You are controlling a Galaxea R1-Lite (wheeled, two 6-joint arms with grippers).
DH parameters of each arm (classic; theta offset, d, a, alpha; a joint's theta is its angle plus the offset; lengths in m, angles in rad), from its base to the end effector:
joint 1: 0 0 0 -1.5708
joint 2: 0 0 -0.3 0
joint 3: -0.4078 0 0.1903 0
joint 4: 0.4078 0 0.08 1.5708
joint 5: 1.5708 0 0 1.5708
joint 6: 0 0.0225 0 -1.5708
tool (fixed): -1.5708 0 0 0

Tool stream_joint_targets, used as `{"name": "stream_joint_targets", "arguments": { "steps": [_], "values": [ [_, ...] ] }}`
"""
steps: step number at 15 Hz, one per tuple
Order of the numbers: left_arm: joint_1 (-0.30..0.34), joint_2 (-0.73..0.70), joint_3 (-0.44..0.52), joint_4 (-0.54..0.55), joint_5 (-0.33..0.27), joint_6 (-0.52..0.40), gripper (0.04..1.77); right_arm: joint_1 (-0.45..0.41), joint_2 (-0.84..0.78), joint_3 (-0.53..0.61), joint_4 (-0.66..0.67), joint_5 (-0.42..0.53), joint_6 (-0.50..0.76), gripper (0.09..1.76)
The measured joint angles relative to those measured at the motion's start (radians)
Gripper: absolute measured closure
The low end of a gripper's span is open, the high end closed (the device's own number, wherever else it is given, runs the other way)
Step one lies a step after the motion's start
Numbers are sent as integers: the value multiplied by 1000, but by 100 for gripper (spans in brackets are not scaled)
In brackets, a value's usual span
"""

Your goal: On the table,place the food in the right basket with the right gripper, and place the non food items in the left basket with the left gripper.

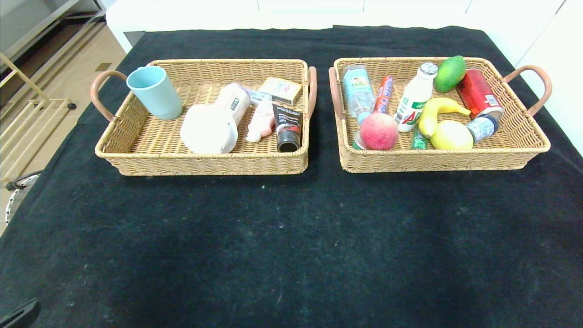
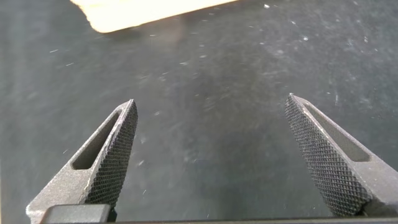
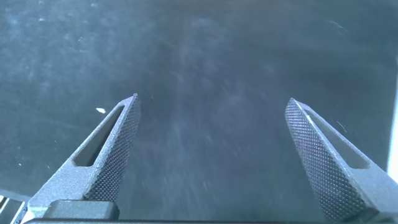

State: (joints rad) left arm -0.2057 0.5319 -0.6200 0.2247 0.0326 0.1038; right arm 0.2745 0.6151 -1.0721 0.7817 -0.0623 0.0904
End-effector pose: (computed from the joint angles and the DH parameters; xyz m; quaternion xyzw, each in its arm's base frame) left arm 0.0103 -0.0014 0.2287 0.0597 0.0632 -0.0896 0.9922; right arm -0.0232 -0.0080 0.2852 0.0173 0.1639 0.0972 0.9815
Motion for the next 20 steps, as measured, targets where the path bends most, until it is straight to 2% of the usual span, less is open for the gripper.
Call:
{"name": "stream_joint_targets", "arguments": {
  "steps": [5,9,11,15,20],
  "values": [
    [149,-100,-109,188,-123,5,9,-166,-140,-47,143,24,-22,15],
    [207,-195,-122,243,-174,11,9,-250,-273,46,186,140,-30,15],
    [220,-250,-95,269,-209,5,9,-276,-342,122,185,188,-30,15],
    [220,-339,-18,279,-224,1,9,-281,-464,220,171,233,-30,15],
    [204,-456,124,264,-234,7,9,-276,-584,349,33,259,-31,15]
  ]
}}
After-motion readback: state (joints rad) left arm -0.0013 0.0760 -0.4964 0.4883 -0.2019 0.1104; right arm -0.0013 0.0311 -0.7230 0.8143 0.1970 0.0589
